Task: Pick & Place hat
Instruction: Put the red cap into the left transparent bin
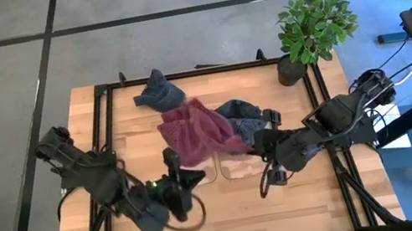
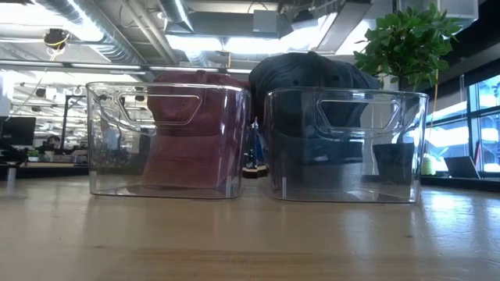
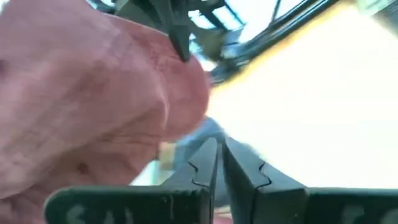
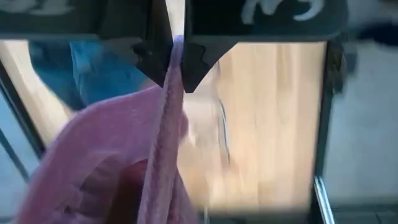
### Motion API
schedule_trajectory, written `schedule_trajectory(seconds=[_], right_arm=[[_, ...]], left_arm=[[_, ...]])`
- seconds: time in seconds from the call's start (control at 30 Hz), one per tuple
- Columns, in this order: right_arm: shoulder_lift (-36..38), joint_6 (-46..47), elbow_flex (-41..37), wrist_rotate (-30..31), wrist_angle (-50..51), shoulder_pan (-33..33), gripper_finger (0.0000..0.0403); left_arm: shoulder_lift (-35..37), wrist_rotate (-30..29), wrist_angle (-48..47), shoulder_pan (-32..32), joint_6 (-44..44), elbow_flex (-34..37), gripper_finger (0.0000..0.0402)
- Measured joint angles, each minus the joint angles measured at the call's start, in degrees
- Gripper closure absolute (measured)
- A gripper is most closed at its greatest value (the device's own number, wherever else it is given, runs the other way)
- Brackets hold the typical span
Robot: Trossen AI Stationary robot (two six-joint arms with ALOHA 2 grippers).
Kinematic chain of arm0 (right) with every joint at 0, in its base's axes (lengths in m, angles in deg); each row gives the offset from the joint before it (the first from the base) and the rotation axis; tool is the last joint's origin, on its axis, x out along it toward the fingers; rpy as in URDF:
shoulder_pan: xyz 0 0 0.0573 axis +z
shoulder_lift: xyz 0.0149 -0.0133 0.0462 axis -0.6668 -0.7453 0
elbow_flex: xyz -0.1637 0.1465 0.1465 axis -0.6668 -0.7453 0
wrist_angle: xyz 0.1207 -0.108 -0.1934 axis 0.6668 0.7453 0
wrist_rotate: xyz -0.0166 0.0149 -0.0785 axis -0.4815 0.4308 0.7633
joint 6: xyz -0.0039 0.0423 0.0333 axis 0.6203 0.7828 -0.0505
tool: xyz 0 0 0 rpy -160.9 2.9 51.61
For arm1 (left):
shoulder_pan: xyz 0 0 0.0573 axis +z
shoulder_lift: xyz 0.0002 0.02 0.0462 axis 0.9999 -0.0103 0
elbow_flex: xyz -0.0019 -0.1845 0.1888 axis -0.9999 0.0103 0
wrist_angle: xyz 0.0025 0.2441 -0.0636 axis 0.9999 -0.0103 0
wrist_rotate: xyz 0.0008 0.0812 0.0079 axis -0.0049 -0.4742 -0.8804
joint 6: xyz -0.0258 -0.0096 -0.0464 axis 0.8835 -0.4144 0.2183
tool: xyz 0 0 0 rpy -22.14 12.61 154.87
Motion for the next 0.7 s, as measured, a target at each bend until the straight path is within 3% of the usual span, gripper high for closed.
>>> schedule_trajectory(seconds=[0.1, 0.27, 0.43, 0.7], right_arm=[[-0.17, -0.13, -0.04, -5.87, 5.01, 0.16, 0.0386], [-0.17, 0.26, -0.04, -11.99, 6.89, 0.12, 0.0386], [-0.33, 3.39, -0.02, -16.82, 12.24, 0.25, 0.0386], [-0.36, 4.64, -0.03, -20.81, 13.91, 0.66, 0.0386]], left_arm=[[2.51, 9.57, -1.95, 1.16, 8.55, 0.00, 0.0378], [4.12, 14.11, -4.21, 3.05, 18.13, 0.00, 0.0378], [4.52, 14.75, -4.75, 2.93, 18.76, 0.00, 0.0352], [4.51, 12.90, -5.35, 2.41, 22.15, 0.00, 0.0260]])
